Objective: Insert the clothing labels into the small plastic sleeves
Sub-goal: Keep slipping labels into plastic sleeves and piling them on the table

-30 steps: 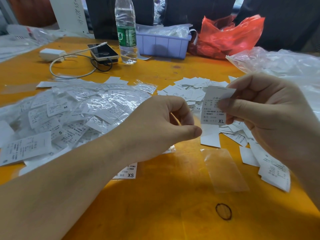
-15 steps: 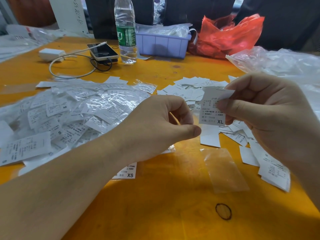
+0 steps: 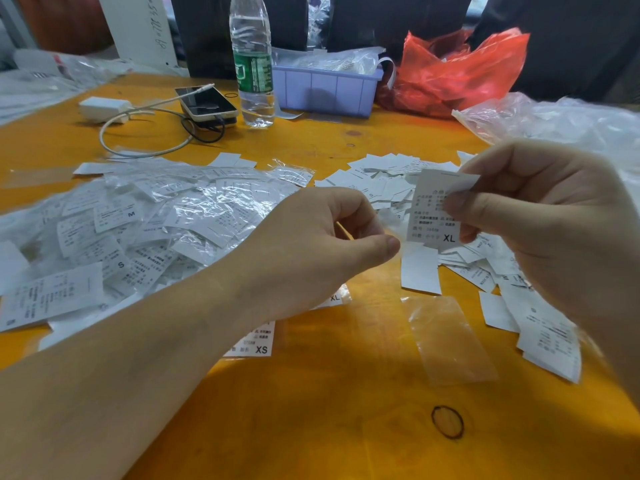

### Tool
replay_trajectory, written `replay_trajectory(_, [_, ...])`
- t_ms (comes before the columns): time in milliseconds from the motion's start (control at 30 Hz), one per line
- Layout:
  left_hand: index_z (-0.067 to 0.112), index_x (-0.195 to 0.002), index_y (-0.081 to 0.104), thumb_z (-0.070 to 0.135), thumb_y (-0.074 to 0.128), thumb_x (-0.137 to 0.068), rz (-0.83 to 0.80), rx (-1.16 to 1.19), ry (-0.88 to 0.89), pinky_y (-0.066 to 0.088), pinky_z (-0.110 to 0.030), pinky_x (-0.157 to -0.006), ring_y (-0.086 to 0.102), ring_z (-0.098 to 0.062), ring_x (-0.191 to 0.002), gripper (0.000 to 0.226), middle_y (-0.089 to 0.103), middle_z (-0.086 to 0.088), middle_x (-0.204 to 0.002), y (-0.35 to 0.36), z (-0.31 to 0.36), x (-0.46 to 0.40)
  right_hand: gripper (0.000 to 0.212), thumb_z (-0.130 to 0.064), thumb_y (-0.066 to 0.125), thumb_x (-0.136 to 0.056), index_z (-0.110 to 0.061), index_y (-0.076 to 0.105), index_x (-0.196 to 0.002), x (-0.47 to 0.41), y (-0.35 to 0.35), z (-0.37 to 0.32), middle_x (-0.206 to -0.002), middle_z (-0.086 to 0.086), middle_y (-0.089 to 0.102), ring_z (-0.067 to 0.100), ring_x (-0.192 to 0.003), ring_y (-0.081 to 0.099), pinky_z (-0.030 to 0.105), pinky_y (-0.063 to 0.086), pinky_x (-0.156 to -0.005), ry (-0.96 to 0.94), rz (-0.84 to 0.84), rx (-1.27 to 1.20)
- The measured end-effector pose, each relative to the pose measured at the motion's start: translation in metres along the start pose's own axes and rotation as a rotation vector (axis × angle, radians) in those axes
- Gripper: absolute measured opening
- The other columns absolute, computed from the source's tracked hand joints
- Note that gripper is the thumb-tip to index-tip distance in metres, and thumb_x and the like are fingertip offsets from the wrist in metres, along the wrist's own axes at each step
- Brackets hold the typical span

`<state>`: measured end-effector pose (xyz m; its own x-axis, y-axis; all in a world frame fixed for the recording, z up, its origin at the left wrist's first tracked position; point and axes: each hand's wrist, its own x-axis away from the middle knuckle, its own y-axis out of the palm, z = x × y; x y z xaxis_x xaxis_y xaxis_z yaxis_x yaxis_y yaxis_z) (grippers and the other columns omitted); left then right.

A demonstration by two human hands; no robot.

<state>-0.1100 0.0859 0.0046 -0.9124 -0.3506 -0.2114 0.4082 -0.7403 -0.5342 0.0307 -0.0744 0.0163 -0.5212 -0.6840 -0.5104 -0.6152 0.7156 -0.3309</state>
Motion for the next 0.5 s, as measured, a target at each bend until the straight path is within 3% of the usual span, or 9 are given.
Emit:
replay_trajectory(200, [0.023,-0.074,0.067,0.038,0.072,-0.081,0.003,0.008,-0.001,0.050,-0.025,-0.062,0.060,-0.010,-0.065,0.018,0.067,0.009,-0.072,-0.0002,0.0004,0.0006,0.006,-0.016,0.069,-0.077,-0.011,0.065,-0.079,0.0004,0.0026,-0.0016,-0.081,0.006,0.074,0.021,-0.065,0.066,0.027,0.053,-0.058,0.038,-0.037,-0.021])
replay_trajectory(400, [0.019,-0.082,0.067,0.032,0.067,-0.089,-0.046,0.046,0.005,0.055,-0.049,-0.075,0.064,-0.025,-0.079,0.015,0.069,-0.005,-0.084,0.0009,0.0013,0.0009,0.006,-0.013,0.068,-0.075,-0.008,0.065,-0.075,0.0011,0.0075,-0.0026,-0.081,0.012,0.073,0.041,-0.076,0.065,0.048,0.055,-0.064,0.123,-0.059,-0.077])
replay_trajectory(500, [0.021,-0.083,0.068,0.034,0.065,-0.090,-0.055,0.051,0.014,0.055,-0.048,-0.075,0.064,-0.024,-0.079,0.015,0.069,-0.004,-0.084,0.0007,0.0000,0.0006,0.011,-0.003,0.071,-0.078,-0.012,0.065,-0.073,0.0016,0.0099,-0.0027,-0.084,0.014,0.073,0.047,-0.080,0.063,0.041,0.055,-0.063,0.170,-0.068,-0.119])
